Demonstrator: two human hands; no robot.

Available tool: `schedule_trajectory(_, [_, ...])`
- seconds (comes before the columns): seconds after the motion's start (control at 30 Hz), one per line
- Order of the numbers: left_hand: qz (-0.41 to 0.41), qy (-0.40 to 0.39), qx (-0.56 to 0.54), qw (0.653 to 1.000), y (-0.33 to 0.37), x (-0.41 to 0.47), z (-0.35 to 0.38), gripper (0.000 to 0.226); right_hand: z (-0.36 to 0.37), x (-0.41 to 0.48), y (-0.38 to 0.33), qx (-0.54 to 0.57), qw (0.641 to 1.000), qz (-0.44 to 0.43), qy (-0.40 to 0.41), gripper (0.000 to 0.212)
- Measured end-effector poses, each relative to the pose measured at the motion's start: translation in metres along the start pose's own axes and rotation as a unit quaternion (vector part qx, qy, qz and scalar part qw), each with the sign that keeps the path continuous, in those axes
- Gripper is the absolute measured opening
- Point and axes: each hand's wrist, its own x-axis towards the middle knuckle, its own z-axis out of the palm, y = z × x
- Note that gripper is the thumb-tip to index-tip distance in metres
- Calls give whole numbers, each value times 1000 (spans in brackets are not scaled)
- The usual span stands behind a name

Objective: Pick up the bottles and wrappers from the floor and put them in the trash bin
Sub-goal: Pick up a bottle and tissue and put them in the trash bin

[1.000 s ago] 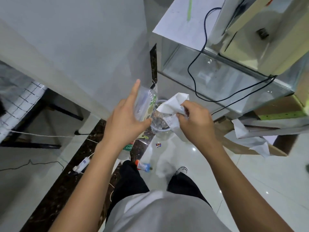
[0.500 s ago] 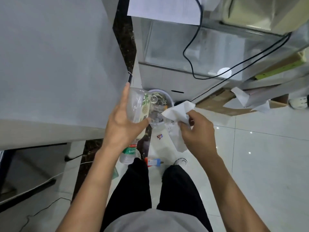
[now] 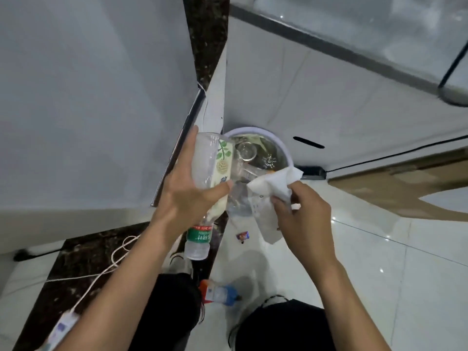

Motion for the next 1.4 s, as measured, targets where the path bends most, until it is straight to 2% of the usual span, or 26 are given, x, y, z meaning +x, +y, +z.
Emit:
schedule_trajectory(0.13, [35, -16, -63, 997, -50, 52, 25, 114, 43, 56, 52, 5, 999, -36, 36, 5])
schedule_trajectory(0.3, [79, -17, -99, 992, -80, 71, 39, 115, 73, 104, 102, 30, 995, -36, 86, 11])
schedule_trajectory(0.4, [81, -21, -139, 987, -84, 67, 42, 110, 90, 120, 115, -35, 997, -54, 40, 21])
schedule_trajectory(0.5, [94, 5, -149, 984, -84, 66, 43, 109, 100, 133, 119, -116, 990, -68, -32, 39])
schedule_trajectory(0.6, [97, 14, -166, 981, -76, 62, 47, 111, 93, 136, 116, -128, 989, -62, -41, 42])
schedule_trajectory(0.7, [95, 3, -179, 979, -68, 62, 55, 120, 83, 135, 108, -89, 991, -96, 26, 27])
schedule_trajectory(0.83, [95, 1, -177, 980, -63, 73, 69, 112, 85, 131, 110, 39, 989, -114, 92, 5])
schedule_trajectory(1.03, [69, 22, -185, 980, -72, 89, 75, 111, 87, 125, 132, 84, 980, -141, 117, 7])
schedule_trajectory(1.23, [117, 62, -188, 973, -76, 112, 74, 123, 87, 123, 134, 120, 974, -156, 112, 7])
schedule_trajectory(1.4, [121, -15, -68, 990, -116, 123, 100, 130, 92, 120, 132, 143, 973, -156, 94, 8])
